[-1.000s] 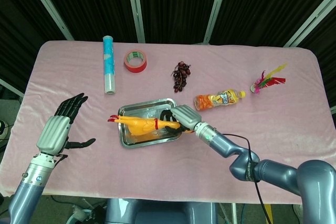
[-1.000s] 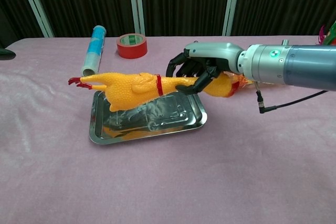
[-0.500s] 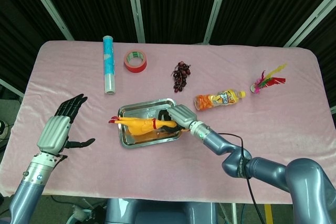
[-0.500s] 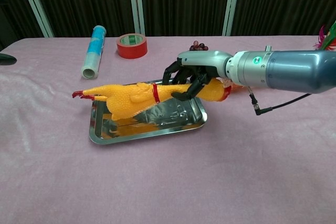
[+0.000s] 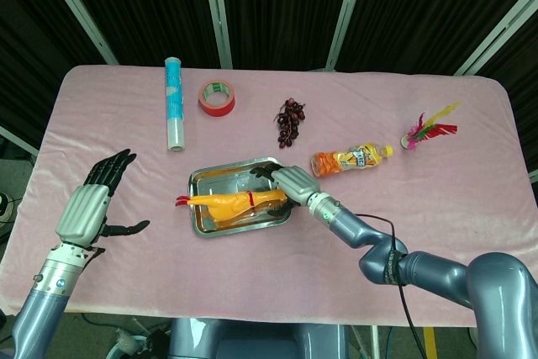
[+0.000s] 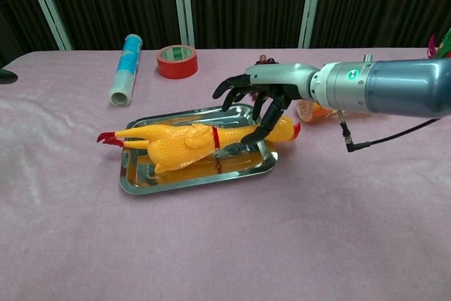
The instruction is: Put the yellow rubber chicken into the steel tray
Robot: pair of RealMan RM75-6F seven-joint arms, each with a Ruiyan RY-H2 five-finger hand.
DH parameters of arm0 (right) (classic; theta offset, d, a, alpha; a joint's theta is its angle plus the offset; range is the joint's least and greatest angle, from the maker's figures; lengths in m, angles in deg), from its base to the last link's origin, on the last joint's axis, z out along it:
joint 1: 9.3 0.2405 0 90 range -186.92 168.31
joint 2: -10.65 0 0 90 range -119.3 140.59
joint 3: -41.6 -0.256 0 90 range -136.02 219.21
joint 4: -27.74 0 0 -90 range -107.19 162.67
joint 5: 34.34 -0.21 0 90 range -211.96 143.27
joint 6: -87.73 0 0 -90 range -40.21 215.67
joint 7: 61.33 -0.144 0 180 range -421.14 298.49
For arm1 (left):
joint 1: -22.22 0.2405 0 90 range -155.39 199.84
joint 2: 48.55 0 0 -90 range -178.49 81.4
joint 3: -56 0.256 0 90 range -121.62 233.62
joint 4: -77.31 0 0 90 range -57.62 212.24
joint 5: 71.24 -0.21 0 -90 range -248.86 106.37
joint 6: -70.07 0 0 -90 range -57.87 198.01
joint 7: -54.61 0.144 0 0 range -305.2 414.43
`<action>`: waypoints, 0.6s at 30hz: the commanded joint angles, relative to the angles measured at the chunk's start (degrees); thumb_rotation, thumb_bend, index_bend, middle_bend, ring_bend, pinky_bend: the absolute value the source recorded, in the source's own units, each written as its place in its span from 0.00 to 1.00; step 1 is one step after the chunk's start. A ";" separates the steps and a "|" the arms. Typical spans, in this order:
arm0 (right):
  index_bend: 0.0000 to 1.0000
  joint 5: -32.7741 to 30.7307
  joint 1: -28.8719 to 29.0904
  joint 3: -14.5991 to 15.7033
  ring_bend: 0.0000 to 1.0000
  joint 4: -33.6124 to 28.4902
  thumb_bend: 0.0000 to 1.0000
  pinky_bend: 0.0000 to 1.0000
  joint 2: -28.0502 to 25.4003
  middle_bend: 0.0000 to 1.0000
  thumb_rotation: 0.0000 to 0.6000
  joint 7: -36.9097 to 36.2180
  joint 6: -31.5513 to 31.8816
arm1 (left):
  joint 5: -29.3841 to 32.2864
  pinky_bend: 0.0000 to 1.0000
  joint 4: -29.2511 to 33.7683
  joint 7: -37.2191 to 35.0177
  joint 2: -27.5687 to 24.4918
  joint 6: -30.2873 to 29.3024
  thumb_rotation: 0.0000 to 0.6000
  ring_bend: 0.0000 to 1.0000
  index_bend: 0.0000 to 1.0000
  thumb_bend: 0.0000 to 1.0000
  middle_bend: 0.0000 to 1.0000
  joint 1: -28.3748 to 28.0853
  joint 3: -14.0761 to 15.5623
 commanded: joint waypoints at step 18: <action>0.50 3.16 -18.62 1.73 0.39 -11.48 0.49 0.51 -16.60 0.41 1.00 -0.09 26.52 | 3.96 0.03 -6.10 -0.73 -2.28 0.61 1.00 0.00 0.11 0.04 0.01 2.69 -1.13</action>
